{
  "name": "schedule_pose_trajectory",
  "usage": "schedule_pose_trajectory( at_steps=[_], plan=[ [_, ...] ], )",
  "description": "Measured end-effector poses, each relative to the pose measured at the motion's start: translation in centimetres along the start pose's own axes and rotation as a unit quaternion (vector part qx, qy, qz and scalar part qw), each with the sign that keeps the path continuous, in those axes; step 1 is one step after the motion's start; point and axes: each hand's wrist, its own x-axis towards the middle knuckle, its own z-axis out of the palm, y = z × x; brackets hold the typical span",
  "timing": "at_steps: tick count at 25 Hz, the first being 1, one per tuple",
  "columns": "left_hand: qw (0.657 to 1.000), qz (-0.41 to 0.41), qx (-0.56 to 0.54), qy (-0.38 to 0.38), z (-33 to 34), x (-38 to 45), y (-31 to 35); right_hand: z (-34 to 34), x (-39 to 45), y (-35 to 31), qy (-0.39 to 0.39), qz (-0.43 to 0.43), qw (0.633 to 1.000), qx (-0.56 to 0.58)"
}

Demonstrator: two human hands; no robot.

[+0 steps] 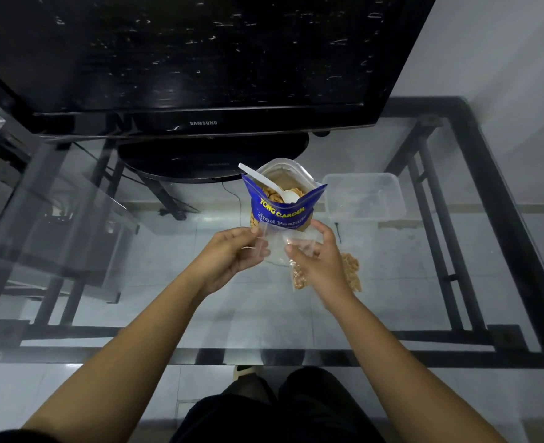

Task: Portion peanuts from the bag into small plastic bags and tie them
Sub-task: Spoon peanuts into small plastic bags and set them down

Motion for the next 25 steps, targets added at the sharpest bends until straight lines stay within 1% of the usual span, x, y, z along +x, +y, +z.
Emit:
schedule_pose_trajectory(
  at_steps=[2,5,8,12,15,16,17,19,20,21,22,23,24,25],
  plan=[
    [0.999,-0.001,-0.037,-0.006,0.2,-0.2,0.2,-0.6,0.1,-0.4,-0.009,-0.006,1.000,-0.016],
    [1.000,0.009,-0.019,-0.011,0.9,-0.3,0.2,-1.3,0.0,-1.0,-0.011,-0.020,0.999,-0.037],
    [0.999,0.012,-0.041,-0.015,1.4,-0.3,0.4,-1.7,-0.2,-1.4,-0.007,-0.035,0.998,-0.051],
    [0.999,0.033,-0.028,-0.026,1.4,-0.2,0.3,-1.9,-0.3,-1.6,-0.016,-0.047,0.998,-0.039],
    [0.995,0.073,0.060,-0.010,1.2,-0.4,0.5,-2.3,0.1,-1.7,0.000,-0.055,0.995,-0.079],
    [0.990,0.094,0.107,0.003,1.1,-0.4,0.7,-2.6,0.2,-1.8,-0.013,-0.048,0.995,-0.083],
    [0.981,0.113,0.156,0.017,1.0,-0.5,0.8,-3.0,0.3,-1.8,-0.044,-0.035,0.996,-0.066],
    [0.962,0.143,0.229,0.044,0.9,-0.6,0.9,-3.7,0.5,-1.8,-0.109,0.000,0.994,-0.007],
    [0.954,0.153,0.253,0.055,0.8,-0.7,0.9,-3.9,0.6,-1.7,-0.123,0.015,0.992,-0.006],
    [0.947,0.161,0.271,0.064,0.8,-0.7,1.0,-3.9,0.7,-1.7,-0.123,0.016,0.992,-0.038],
    [0.942,0.169,0.283,0.069,0.9,-0.8,1.1,-3.8,0.7,-1.8,-0.097,-0.002,0.990,-0.103],
    [0.938,0.178,0.290,0.071,1.0,-1.0,1.3,-3.7,0.6,-2.0,-0.051,-0.043,0.982,-0.176],
    [0.936,0.189,0.289,0.069,1.2,-1.1,1.6,-3.4,0.4,-2.3,-0.010,-0.109,0.968,-0.224],
    [0.938,0.199,0.277,0.066,1.4,-1.3,1.9,-3.1,0.2,-2.7,0.003,-0.180,0.952,-0.246]
  ],
)
